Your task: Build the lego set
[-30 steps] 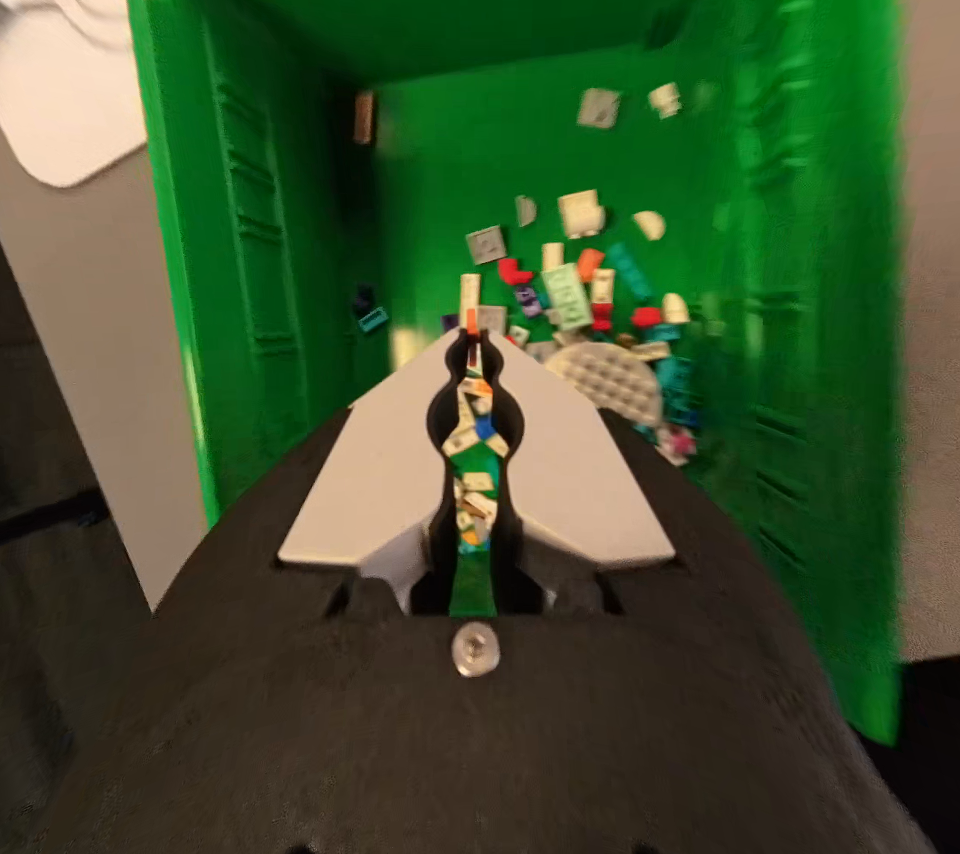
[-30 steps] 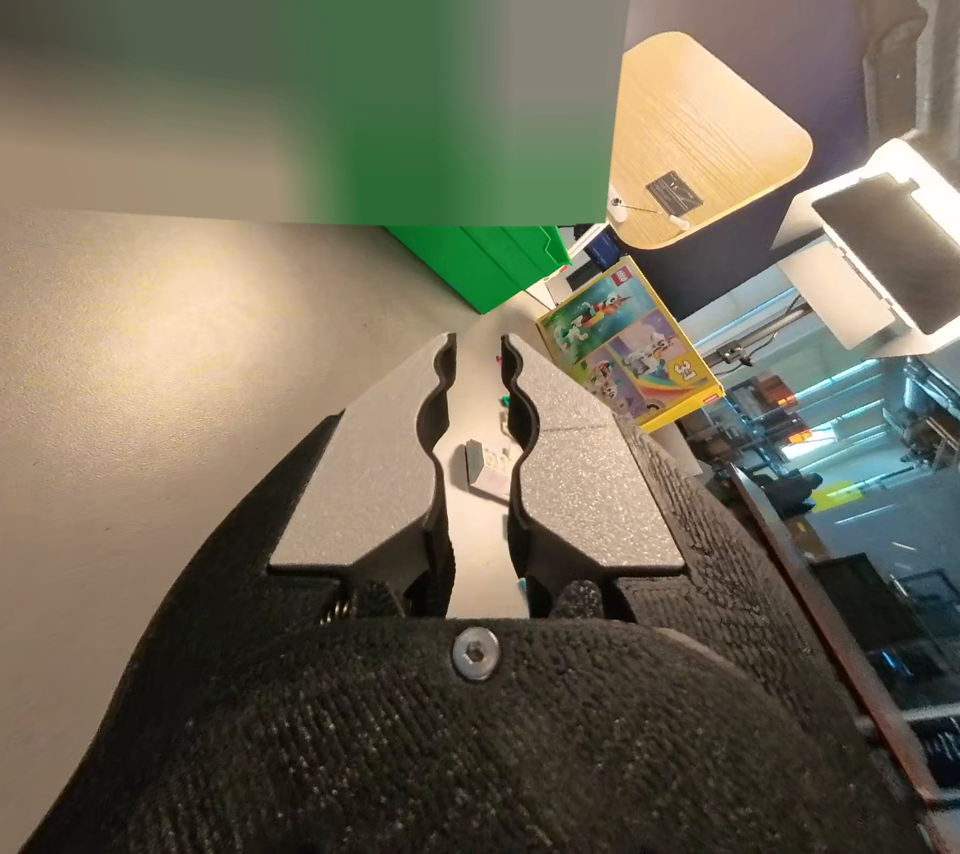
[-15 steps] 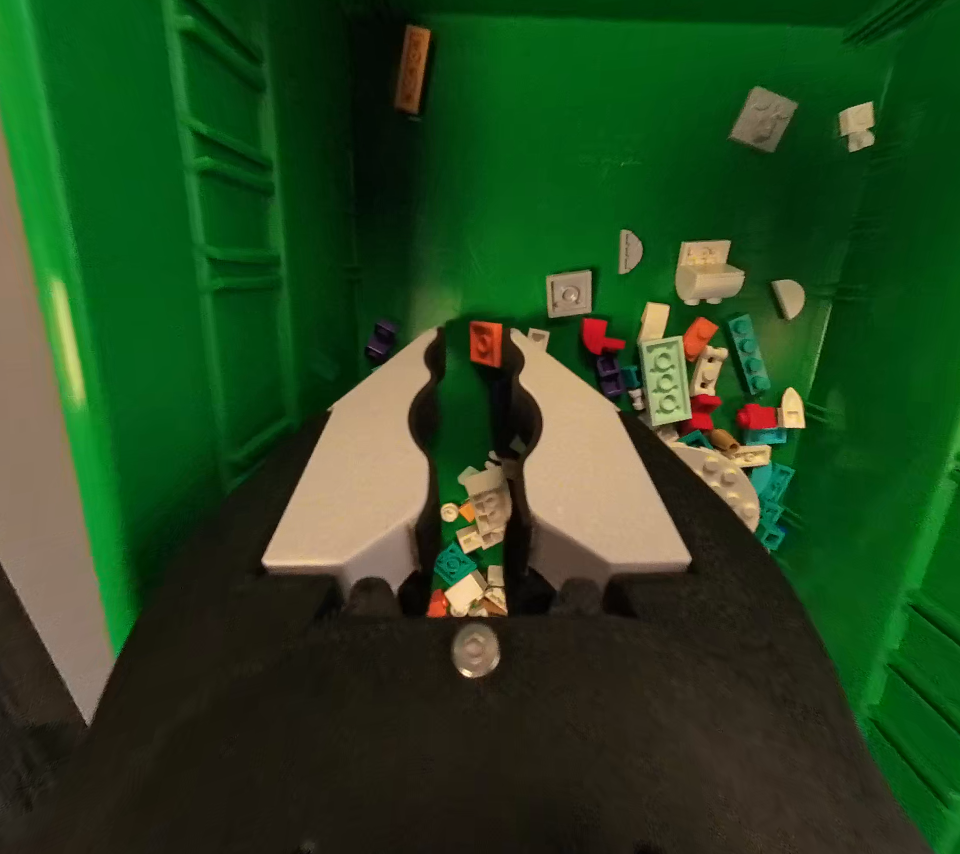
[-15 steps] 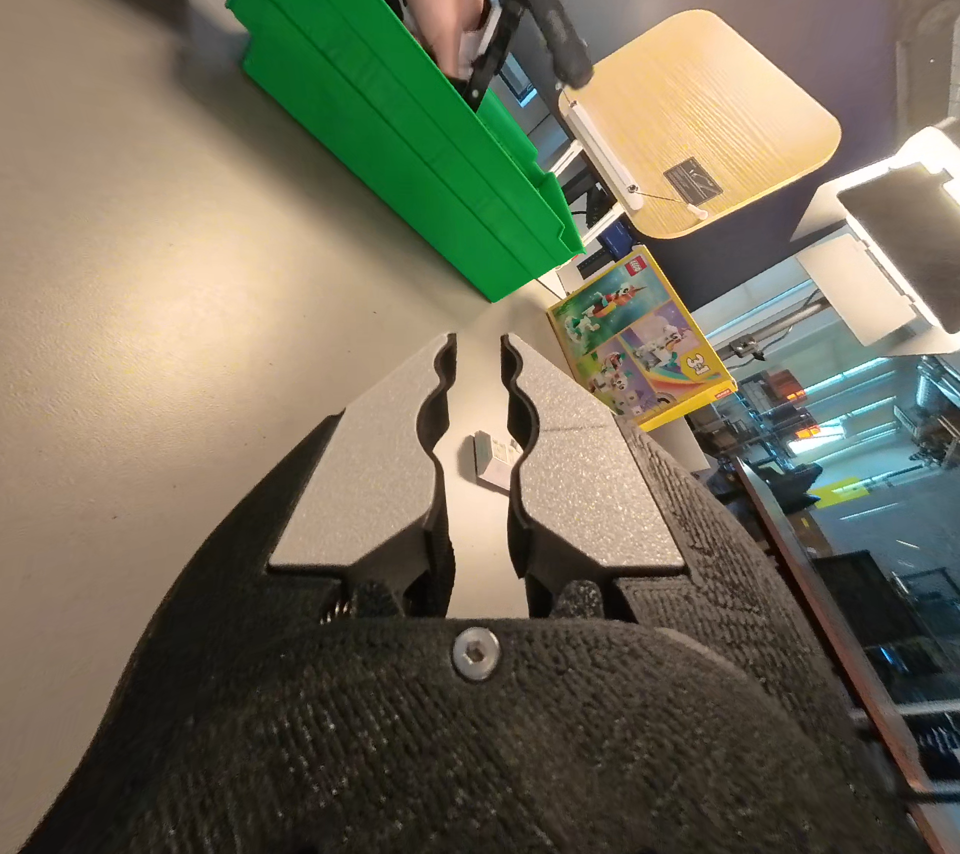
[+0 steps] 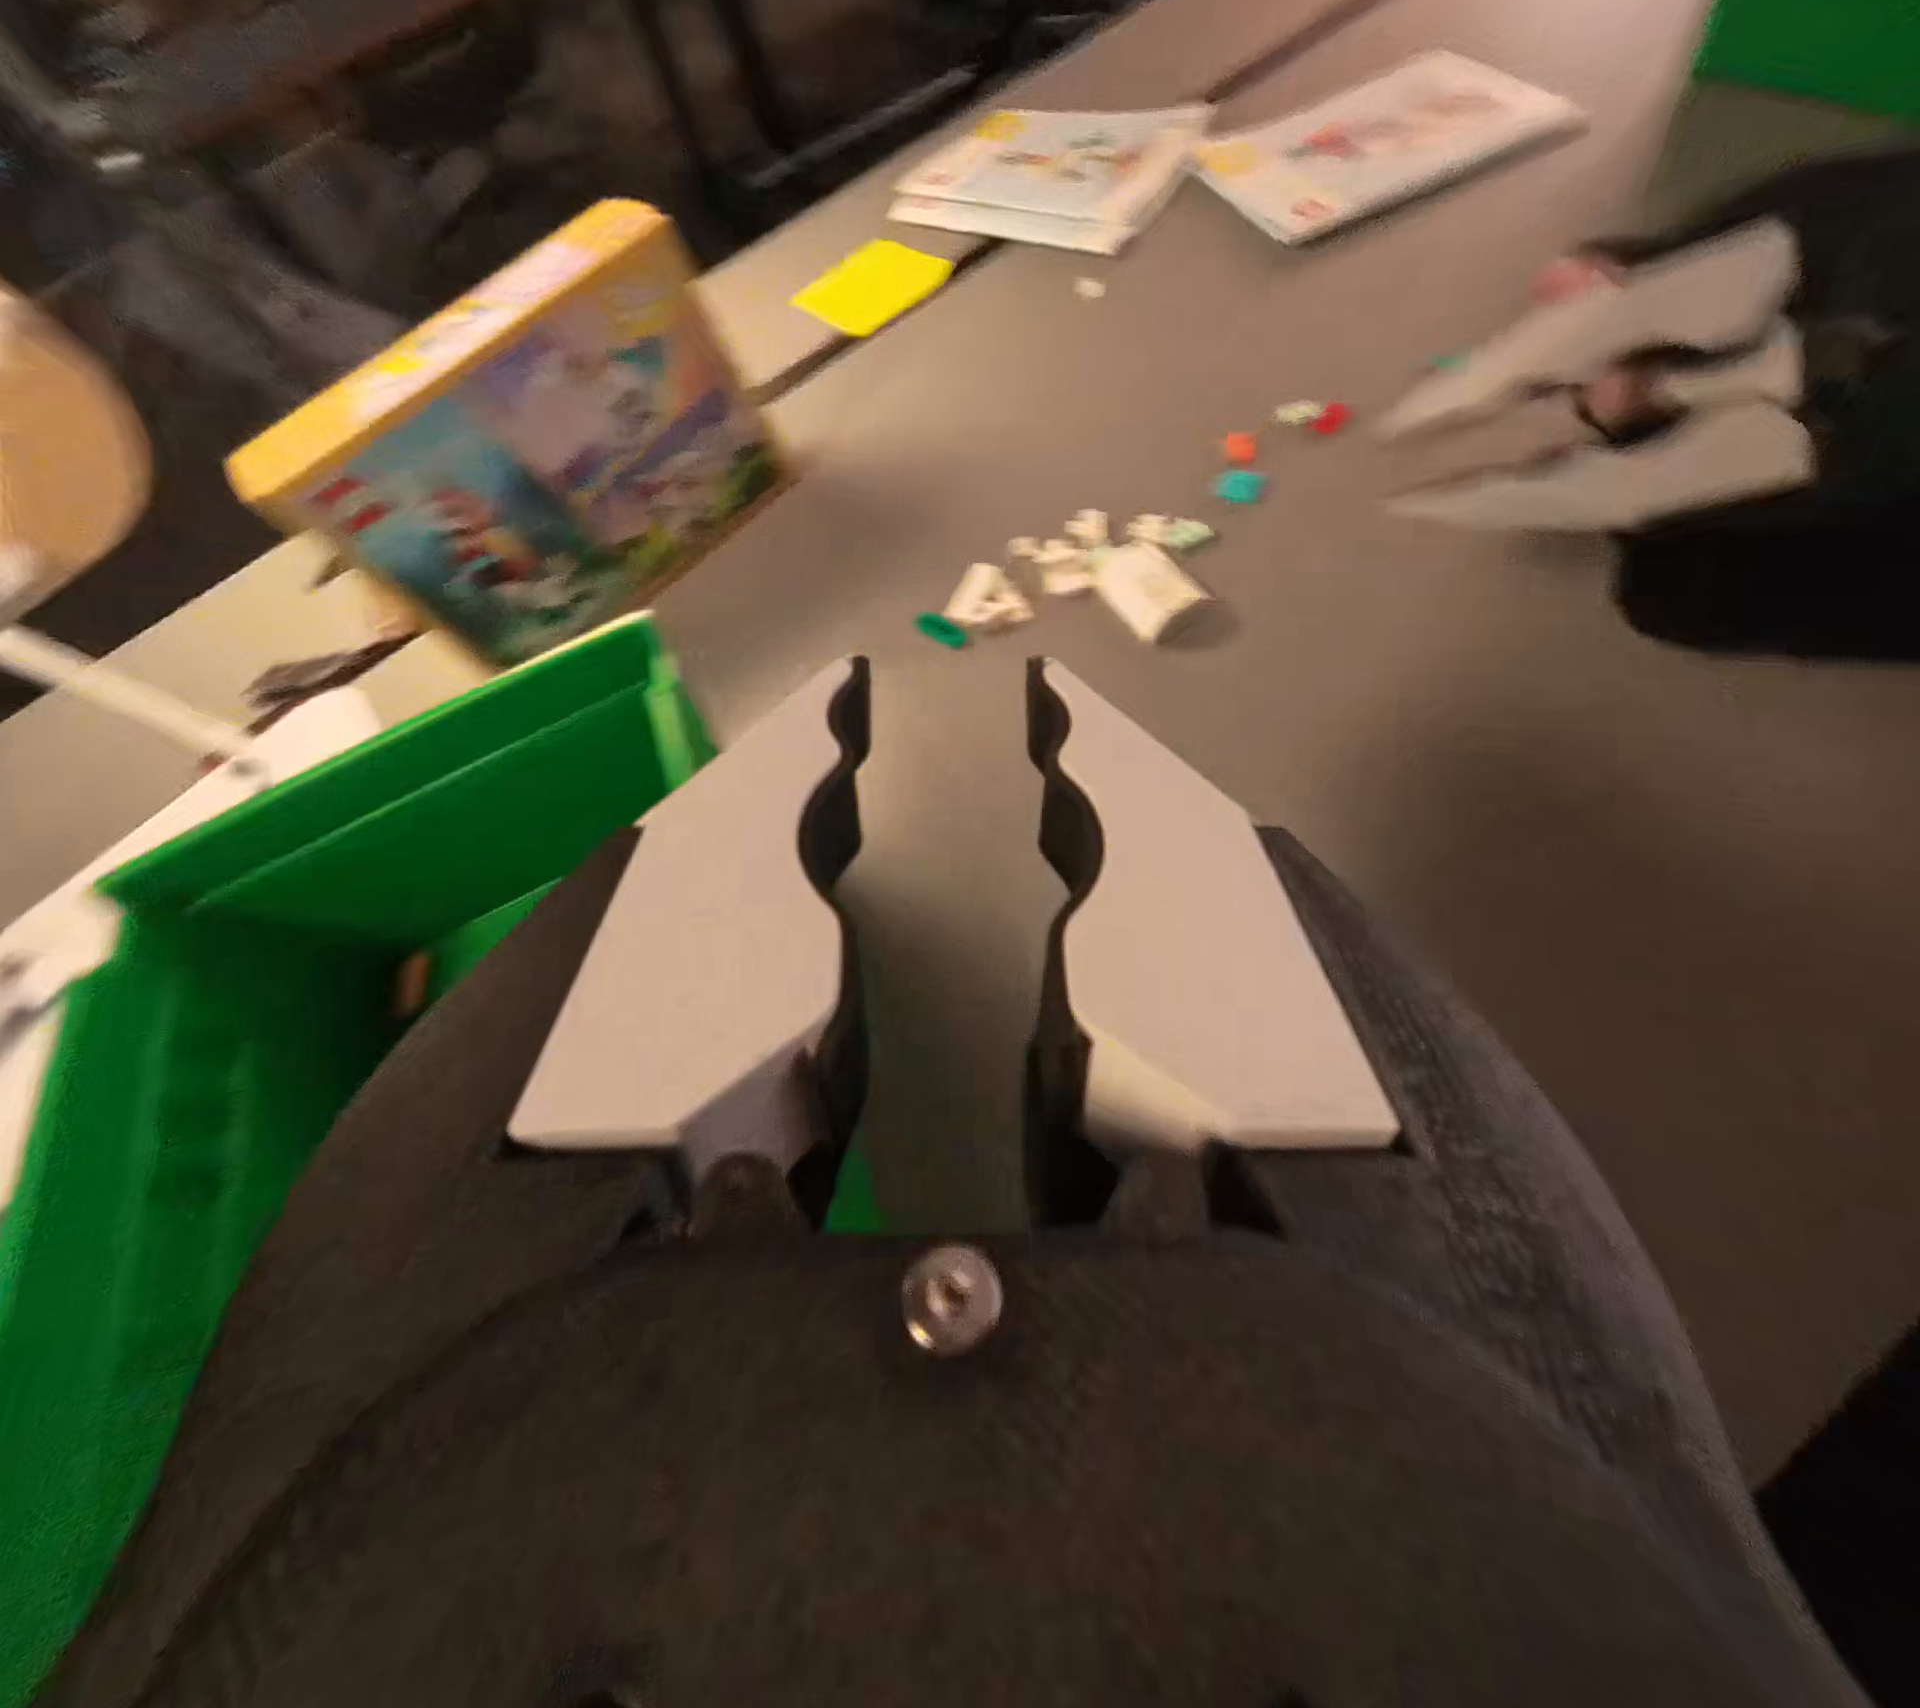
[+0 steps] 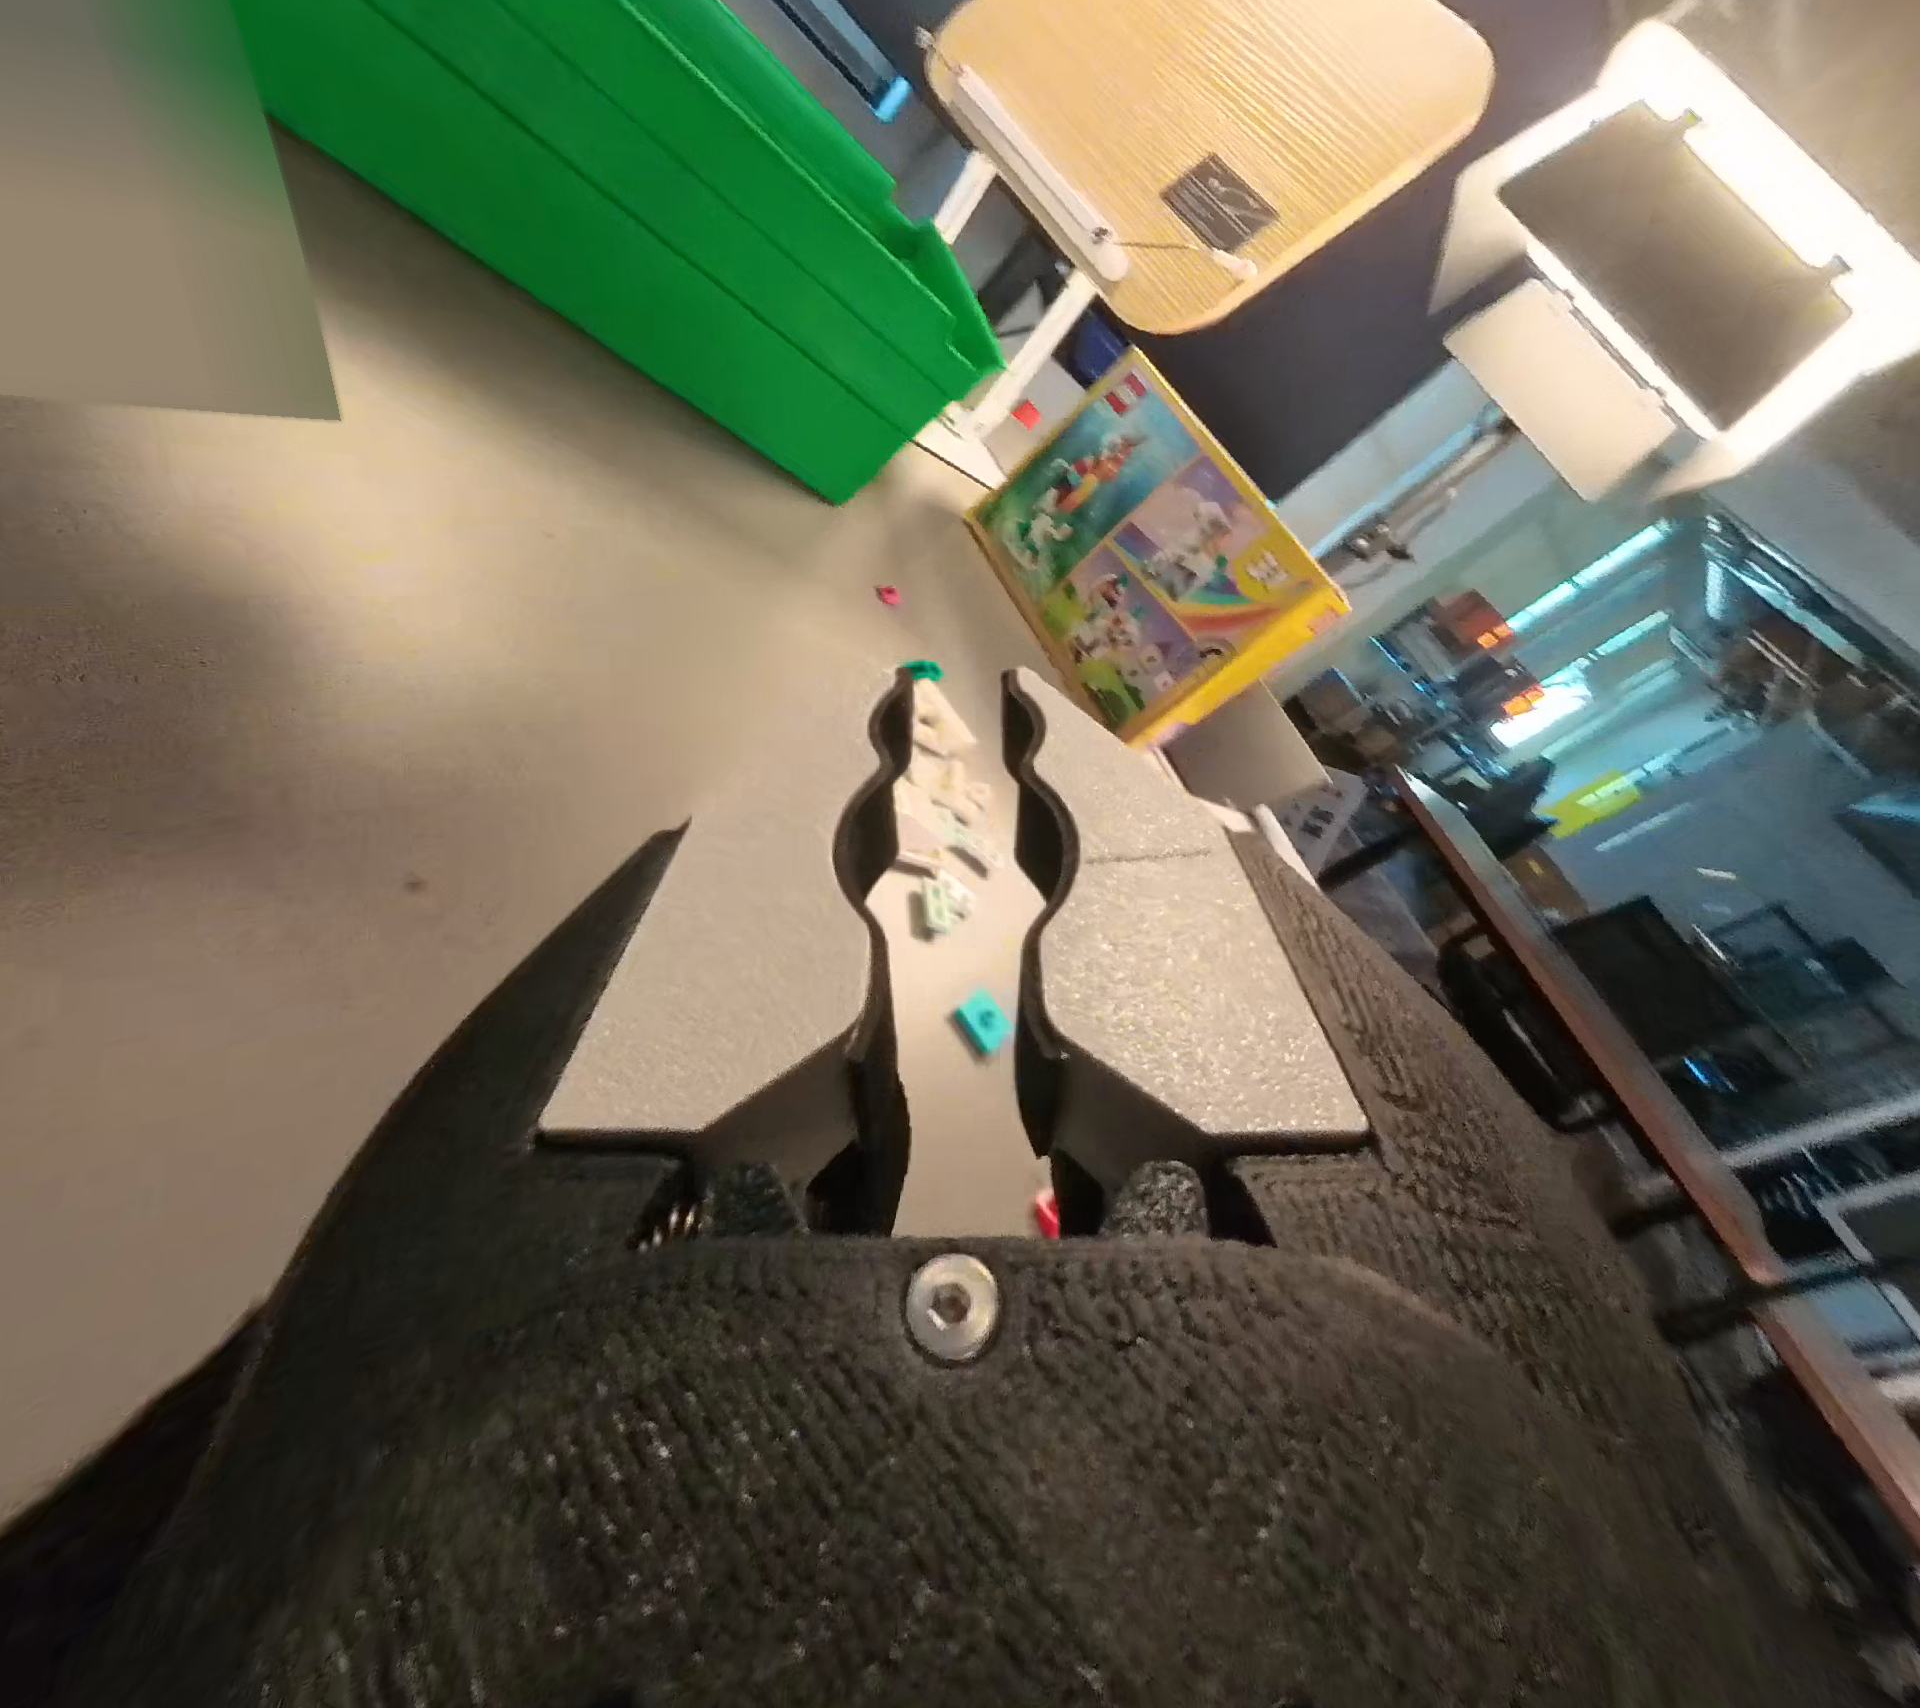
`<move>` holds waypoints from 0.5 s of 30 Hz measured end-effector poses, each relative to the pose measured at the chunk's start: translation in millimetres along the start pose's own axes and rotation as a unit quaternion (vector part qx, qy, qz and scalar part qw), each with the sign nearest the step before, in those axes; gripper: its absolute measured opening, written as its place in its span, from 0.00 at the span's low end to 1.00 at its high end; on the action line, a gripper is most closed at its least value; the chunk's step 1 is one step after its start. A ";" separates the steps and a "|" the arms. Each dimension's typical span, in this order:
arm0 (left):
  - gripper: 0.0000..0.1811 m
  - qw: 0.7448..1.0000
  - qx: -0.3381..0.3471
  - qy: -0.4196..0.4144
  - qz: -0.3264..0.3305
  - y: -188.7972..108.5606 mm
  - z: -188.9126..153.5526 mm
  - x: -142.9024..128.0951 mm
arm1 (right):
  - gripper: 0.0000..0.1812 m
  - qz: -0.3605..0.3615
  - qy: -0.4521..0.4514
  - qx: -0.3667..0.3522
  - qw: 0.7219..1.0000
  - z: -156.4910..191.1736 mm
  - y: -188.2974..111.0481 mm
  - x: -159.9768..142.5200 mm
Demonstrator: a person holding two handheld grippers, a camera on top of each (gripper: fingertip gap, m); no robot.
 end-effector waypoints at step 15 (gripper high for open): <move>0.40 0.993 -0.085 0.046 -0.063 178.6 -22.7 -34.7 | 0.11 0.085 0.018 -0.106 0.991 -43.5 0.0 -48.3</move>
Point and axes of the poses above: each gripper's, where its closed fingertips meet, y out along the fingers, x out of its top, z = x × y across the jaws, the point moved 6 cm from there along -y, back along the fingers, and after that the axes turned 14 degrees about -x, right-handed, at the moved point
